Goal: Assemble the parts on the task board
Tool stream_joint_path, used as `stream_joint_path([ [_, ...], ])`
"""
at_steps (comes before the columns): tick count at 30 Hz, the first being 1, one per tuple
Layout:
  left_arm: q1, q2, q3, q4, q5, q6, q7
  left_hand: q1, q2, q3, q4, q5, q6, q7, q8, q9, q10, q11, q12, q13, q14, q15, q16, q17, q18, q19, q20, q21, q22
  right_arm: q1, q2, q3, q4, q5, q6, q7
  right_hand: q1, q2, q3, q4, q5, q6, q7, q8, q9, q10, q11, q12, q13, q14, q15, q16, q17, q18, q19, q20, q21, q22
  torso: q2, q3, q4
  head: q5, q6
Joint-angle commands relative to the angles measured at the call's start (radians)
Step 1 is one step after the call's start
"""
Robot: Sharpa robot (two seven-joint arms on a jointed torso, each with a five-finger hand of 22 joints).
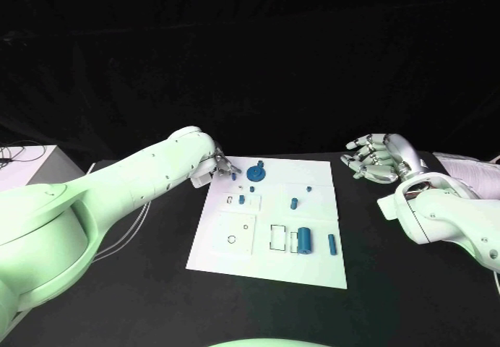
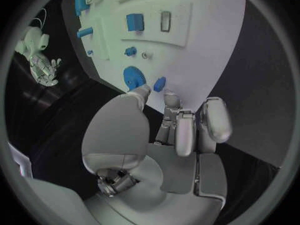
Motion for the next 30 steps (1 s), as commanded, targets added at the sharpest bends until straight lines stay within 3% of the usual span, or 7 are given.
stream_joint_path([
  [1, 0.001, 0.006, -0.004, -0.002, 0.010, 0.020, 0.005, 0.011, -0.002, 0.009, -0.002, 0.003, 0.002, 0.002, 0.004, -0.001, -0.009, 0.000, -0.003, -0.002, 0.074, 0.005, 0.004, 0.192, 0.008, -0.001, 0.001, -0.001, 0.001, 0.000, 0.001, 0.001, 0.001, -0.009, 0.001, 0.013, 0.003, 0.003, 0.000, -0.003, 0.007, -0.004, 0.004, 0.005, -0.002, 0.003, 0.001, -0.004, -0.001, 0.005, 0.000, -0.007, 0.002, 0.020, 0.007, -0.002, -0.007, -0.001, 0.002, -0.0002, -0.0014, -0.001, -0.001],
  [10, 0.001, 0.011, -0.017, -0.009, 0.016, 0.009, 0.012, 0.015, -0.001, 0.036, -0.002, 0.003, 0.002, 0.002, 0.005, -0.005, -0.011, 0.000, -0.003, -0.005, 0.074, 0.006, 0.004, 0.192, 0.008, -0.002, 0.001, -0.002, 0.000, 0.000, 0.003, 0.001, -0.004, -0.036, 0.002, 0.014, 0.002, 0.003, 0.001, -0.003, 0.008, -0.004, 0.004, 0.005, -0.002, 0.004, 0.001, -0.004, -0.002, 0.006, 0.000, -0.009, 0.002, 0.020, 0.008, -0.002, -0.007, -0.003, 0.000, -0.0002, 0.0007, -0.001, -0.005],
  [14, 0.001, 0.010, -0.019, -0.007, 0.022, 0.004, 0.016, 0.024, 0.000, 0.096, -0.002, 0.002, 0.005, 0.000, 0.012, -0.010, -0.009, -0.002, 0.000, -0.004, 0.073, 0.004, 0.004, 0.192, 0.008, -0.001, -0.001, -0.001, 0.002, 0.000, 0.004, 0.001, -0.006, -0.040, 0.002, 0.013, 0.001, 0.002, 0.001, -0.003, 0.008, -0.004, 0.004, 0.005, -0.002, 0.004, 0.001, -0.004, -0.002, 0.006, 0.000, -0.009, 0.002, 0.020, 0.008, -0.002, -0.007, -0.003, 0.000, -0.0001, 0.0021, -0.002, -0.007],
  [17, 0.001, 0.009, -0.020, -0.003, 0.034, 0.006, 0.018, 0.033, -0.017, 0.211, -0.001, 0.004, 0.007, -0.006, 0.035, -0.004, -0.011, -0.008, 0.000, -0.009, 0.073, 0.000, 0.004, 0.190, 0.008, -0.001, -0.005, -0.001, 0.003, 0.000, 0.005, 0.001, -0.007, -0.041, 0.003, 0.013, 0.001, 0.002, 0.001, -0.003, 0.008, -0.004, 0.004, 0.005, -0.002, 0.004, 0.001, -0.004, -0.002, 0.006, 0.000, -0.009, 0.002, 0.020, 0.008, -0.002, -0.007, -0.003, 0.000, 0.0002, 0.0014, -0.002, -0.008],
  [22, 0.001, -0.001, -0.020, 0.014, 0.063, 0.010, 0.020, 0.034, -0.099, 0.504, -0.019, 0.003, 0.005, -0.027, 0.127, 0.054, 0.013, -0.028, 0.023, 0.013, 0.073, -0.017, 0.005, 0.190, 0.008, 0.001, -0.019, -0.001, 0.009, 0.000, 0.007, 0.001, -0.010, -0.039, 0.004, 0.013, 0.000, 0.002, 0.000, -0.002, 0.007, -0.003, 0.004, 0.006, -0.002, 0.004, 0.001, -0.004, -0.002, 0.007, 0.001, -0.010, 0.002, 0.020, 0.008, -0.002, -0.007, -0.004, 0.001, 0.0006, 0.0004, -0.002, -0.009],
  [28, 0.001, -0.018, -0.020, 0.042, 0.114, -0.003, 0.024, 0.018, -0.120, 0.679, -0.096, 0.008, -0.017, -0.044, 0.198, 0.116, 0.043, -0.040, 0.045, 0.042, 0.077, -0.030, 0.010, 0.199, 0.005, 0.009, -0.032, 0.005, 0.024, 0.000, 0.009, 0.001, -0.011, -0.038, 0.006, 0.011, -0.001, 0.002, 0.000, -0.001, 0.006, -0.003, 0.004, 0.006, -0.002, 0.005, 0.002, -0.004, -0.002, 0.008, 0.001, -0.011, 0.002, 0.020, 0.009, -0.002, -0.008, -0.005, 0.001, 0.0016, 0.0008, -0.003, -0.010],
  [30, 0.001, -0.023, -0.020, 0.051, 0.135, -0.010, 0.023, 0.009, -0.120, 0.706, -0.113, 0.010, -0.022, -0.042, 0.211, 0.128, 0.048, -0.040, 0.049, 0.049, 0.078, -0.030, 0.011, 0.200, 0.004, 0.011, -0.033, 0.007, 0.028, 0.000, 0.009, 0.001, -0.012, -0.038, 0.007, 0.011, -0.001, 0.002, 0.000, -0.001, 0.006, -0.003, 0.004, 0.006, -0.002, 0.005, 0.002, -0.004, -0.002, 0.008, 0.001, -0.011, 0.002, 0.020, 0.009, -0.002, -0.008, -0.005, 0.001, 0.0018, 0.0008, -0.003, -0.010],
])
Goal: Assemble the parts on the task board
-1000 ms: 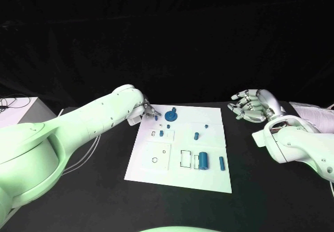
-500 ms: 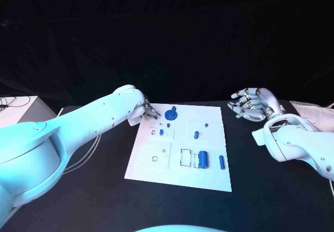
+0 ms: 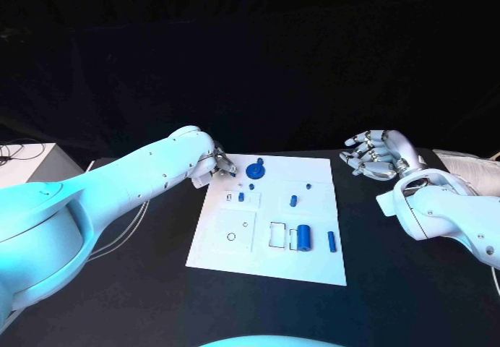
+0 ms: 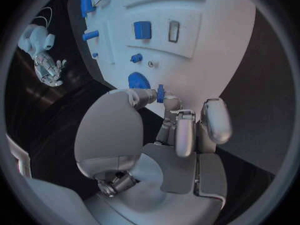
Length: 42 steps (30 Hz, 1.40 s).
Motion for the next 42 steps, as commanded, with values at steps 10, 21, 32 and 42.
stream_joint_path([
  [10, 0.001, -0.056, 0.002, 0.094, 0.139, -0.036, -0.003, -0.029, 0.004, 0.176, -0.154, 0.007, -0.016, 0.006, 0.040, 0.048, 0.034, 0.004, 0.030, 0.041, 0.082, -0.007, 0.011, 0.211, 0.001, 0.009, -0.007, 0.015, 0.020, 0.000, 0.001, 0.001, -0.005, -0.009, 0.008, 0.008, -0.003, 0.002, 0.000, 0.000, 0.002, -0.003, 0.004, 0.006, -0.002, 0.005, 0.002, -0.004, -0.002, 0.008, 0.001, -0.006, 0.002, 0.020, 0.006, 0.002, -0.004, -0.002, -0.004, 0.0019, 0.0026, 0.002, -0.003],
  [21, -0.007, -0.141, -0.009, 0.254, 0.130, -0.105, -0.018, -0.034, 0.011, 0.191, -0.167, 0.002, -0.022, 0.008, 0.047, 0.056, 0.044, 0.004, 0.038, 0.052, 0.083, -0.007, 0.012, 0.212, 0.000, 0.012, -0.007, 0.018, 0.026, -0.001, 0.000, 0.000, -0.009, -0.005, 0.010, 0.007, -0.005, 0.002, -0.001, 0.001, 0.002, -0.003, 0.004, 0.006, -0.002, 0.005, 0.002, -0.004, -0.003, 0.009, 0.001, -0.007, 0.002, 0.020, 0.006, 0.002, -0.004, -0.003, -0.019, -0.0010, 0.0143, 0.004, -0.014],
  [32, -0.046, -0.219, -0.028, 0.395, 0.027, -0.208, -0.016, -0.035, 0.018, 0.194, -0.172, -0.002, -0.020, 0.009, 0.052, 0.060, 0.061, 0.005, 0.050, 0.072, 0.088, -0.007, 0.017, 0.223, -0.003, 0.023, -0.007, 0.026, 0.045, -0.002, -0.003, 0.000, -0.012, -0.005, 0.010, 0.007, -0.006, 0.002, -0.001, 0.002, 0.002, -0.003, 0.004, 0.006, -0.002, 0.005, 0.002, -0.004, -0.003, 0.009, 0.001, -0.008, 0.002, 0.020, 0.006, 0.002, -0.004, -0.004, -0.030, -0.0020, 0.0210, 0.007, -0.029],
  [42, -0.094, -0.239, -0.036, 0.436, -0.026, -0.263, -0.017, -0.037, 0.019, 0.196, -0.174, -0.002, -0.017, 0.008, 0.055, 0.061, 0.069, 0.004, 0.055, 0.081, 0.090, -0.007, 0.020, 0.229, -0.005, 0.027, -0.008, 0.029, 0.054, -0.003, -0.002, 0.000, -0.014, -0.006, 0.010, 0.007, -0.007, 0.003, -0.001, 0.002, 0.002, -0.003, 0.004, 0.006, -0.002, 0.005, 0.002, -0.004, -0.003, 0.010, 0.001, -0.009, 0.002, 0.020, 0.006, 0.002, -0.005, -0.005, -0.030, -0.0020, 0.0202, 0.008, -0.033],
])
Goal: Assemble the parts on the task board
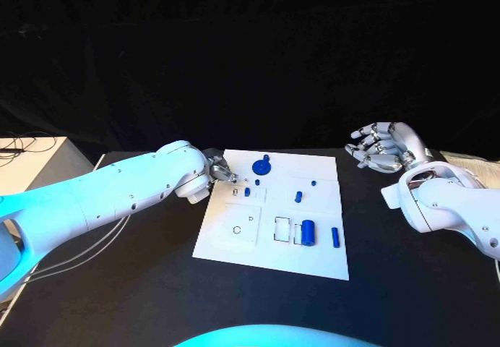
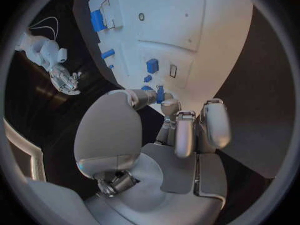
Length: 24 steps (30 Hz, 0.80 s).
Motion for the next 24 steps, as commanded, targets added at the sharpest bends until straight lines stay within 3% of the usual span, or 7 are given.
stream_joint_path([
  [1, -0.010, 0.000, 0.000, 0.009, -0.045, -0.049, 0.000, -0.003, 0.010, 0.172, -0.169, -0.006, 0.003, -0.005, 0.006, 0.029, 0.007, 0.002, 0.006, 0.001, 0.090, -0.008, 0.004, 0.229, -0.005, 0.007, -0.003, 0.004, 0.001, -0.001, 0.000, 0.000, 0.000, -0.007, 0.009, 0.008, -0.007, 0.003, -0.001, 0.002, 0.002, -0.003, 0.004, 0.006, -0.001, 0.005, 0.002, -0.004, -0.001, 0.006, -0.002, -0.005, 0.001, 0.020, 0.006, 0.002, -0.005, -0.001, 0.001, 0.0000, -0.0011, 0.001, -0.001],
  [8, -0.028, 0.003, -0.002, 0.018, -0.048, -0.043, -0.003, -0.004, 0.010, 0.172, -0.170, -0.006, 0.004, -0.006, 0.007, 0.029, 0.009, 0.002, 0.007, 0.002, 0.090, -0.008, 0.004, 0.229, -0.005, 0.007, -0.003, 0.004, 0.001, -0.001, -0.001, 0.000, 0.000, -0.008, 0.010, 0.008, -0.007, 0.003, -0.001, 0.002, 0.002, -0.003, 0.004, 0.006, -0.001, 0.005, 0.002, -0.004, -0.001, 0.006, -0.002, -0.005, 0.001, 0.020, 0.006, 0.002, -0.005, -0.001, 0.002, 0.0003, -0.0015, -0.002, -0.006],
  [14, -0.033, 0.003, -0.006, 0.021, -0.060, -0.018, -0.012, -0.004, 0.010, 0.172, -0.170, -0.006, 0.004, -0.006, 0.007, 0.029, 0.009, 0.002, 0.007, 0.002, 0.090, -0.008, 0.004, 0.229, -0.005, 0.007, -0.003, 0.004, 0.001, -0.002, -0.002, 0.000, -0.001, -0.008, 0.010, 0.008, -0.008, 0.004, 0.000, 0.002, 0.004, -0.003, 0.004, 0.006, -0.001, 0.005, 0.002, -0.004, -0.002, 0.007, -0.002, -0.006, 0.001, 0.020, 0.007, 0.002, -0.005, -0.002, 0.001, -0.0007, 0.0016, -0.005, -0.009],
  [24, -0.039, 0.011, -0.014, 0.019, -0.119, -0.005, -0.019, -0.006, 0.008, 0.173, -0.171, -0.005, 0.005, -0.006, 0.008, 0.029, 0.009, 0.001, 0.006, -0.001, 0.091, -0.008, 0.005, 0.230, -0.005, 0.008, -0.003, 0.005, 0.002, -0.003, -0.001, 0.000, -0.001, -0.008, 0.014, 0.005, -0.009, 0.005, 0.000, 0.003, 0.005, -0.003, 0.004, 0.006, -0.001, 0.005, 0.002, -0.004, -0.002, 0.007, -0.003, -0.007, 0.001, 0.020, 0.007, 0.002, -0.005, -0.003, 0.002, -0.0013, -0.0004, -0.005, -0.013],
])
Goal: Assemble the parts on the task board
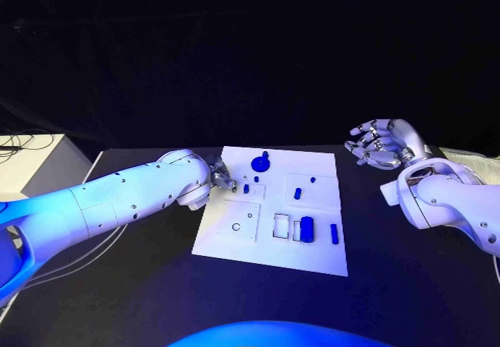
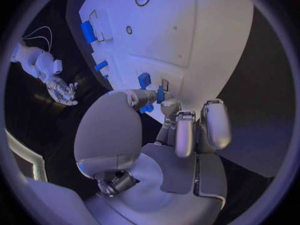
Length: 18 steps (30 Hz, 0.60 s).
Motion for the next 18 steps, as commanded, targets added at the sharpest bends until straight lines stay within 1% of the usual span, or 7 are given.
stream_joint_path([
  [1, -0.002, 0.004, -0.001, 0.001, -0.048, 0.016, -0.006, -0.006, 0.008, 0.173, -0.171, -0.004, 0.004, -0.006, 0.004, 0.029, 0.006, -0.003, 0.003, -0.001, 0.091, -0.008, 0.005, 0.230, -0.005, 0.005, 0.000, 0.005, 0.001, -0.001, 0.000, 0.001, 0.000, -0.008, 0.013, 0.006, -0.006, 0.002, 0.000, 0.003, 0.005, -0.003, 0.004, 0.006, -0.001, 0.005, 0.002, -0.004, -0.001, 0.007, -0.003, -0.003, 0.002, 0.020, 0.007, 0.002, -0.005, -0.001, 0.000, -0.0003, -0.0013, 0.000, -0.001],
  [6, -0.003, 0.006, -0.002, 0.000, -0.056, 0.015, -0.006, -0.006, 0.007, 0.174, -0.172, -0.004, 0.004, -0.006, 0.004, 0.029, 0.004, -0.003, 0.001, -0.004, 0.091, -0.008, 0.004, 0.229, -0.005, 0.005, 0.000, 0.006, 0.002, -0.001, -0.001, 0.001, 0.000, -0.008, 0.013, 0.006, -0.007, 0.004, 0.001, 0.003, 0.007, -0.003, 0.004, 0.006, -0.001, 0.005, 0.002, -0.005, -0.002, 0.008, -0.003, -0.004, 0.002, 0.020, 0.007, 0.002, -0.005, -0.002, 0.000, 0.0010, -0.0010, 0.000, -0.003],
  [9, -0.003, 0.007, -0.002, 0.000, -0.058, 0.017, -0.006, -0.007, 0.007, 0.174, -0.172, -0.005, 0.004, -0.006, 0.004, 0.029, 0.004, -0.003, 0.001, -0.005, 0.091, -0.008, 0.004, 0.230, -0.005, 0.005, 0.000, 0.005, 0.001, -0.001, -0.001, 0.001, 0.001, -0.008, 0.013, 0.006, -0.007, 0.004, 0.001, 0.003, 0.007, -0.003, 0.004, 0.006, -0.001, 0.005, 0.002, -0.005, -0.002, 0.008, -0.003, -0.004, 0.002, 0.020, 0.007, 0.002, -0.005, -0.002, 0.000, 0.0005, -0.0007, -0.002, -0.004],
  [18, -0.004, 0.009, -0.002, 0.000, -0.061, 0.032, -0.007, -0.009, 0.005, 0.174, -0.172, -0.006, 0.004, -0.006, 0.003, 0.029, 0.002, -0.003, -0.001, -0.008, 0.091, -0.009, 0.005, 0.230, -0.005, 0.005, 0.000, 0.005, 0.000, -0.001, -0.002, 0.001, 0.001, -0.008, 0.014, 0.006, -0.007, 0.004, 0.001, 0.003, 0.007, -0.003, 0.004, 0.006, -0.001, 0.005, 0.002, -0.005, -0.002, 0.008, -0.003, -0.004, 0.002, 0.020, 0.007, 0.002, -0.005, -0.002, 0.000, 0.0008, -0.0010, -0.004, -0.007],
])
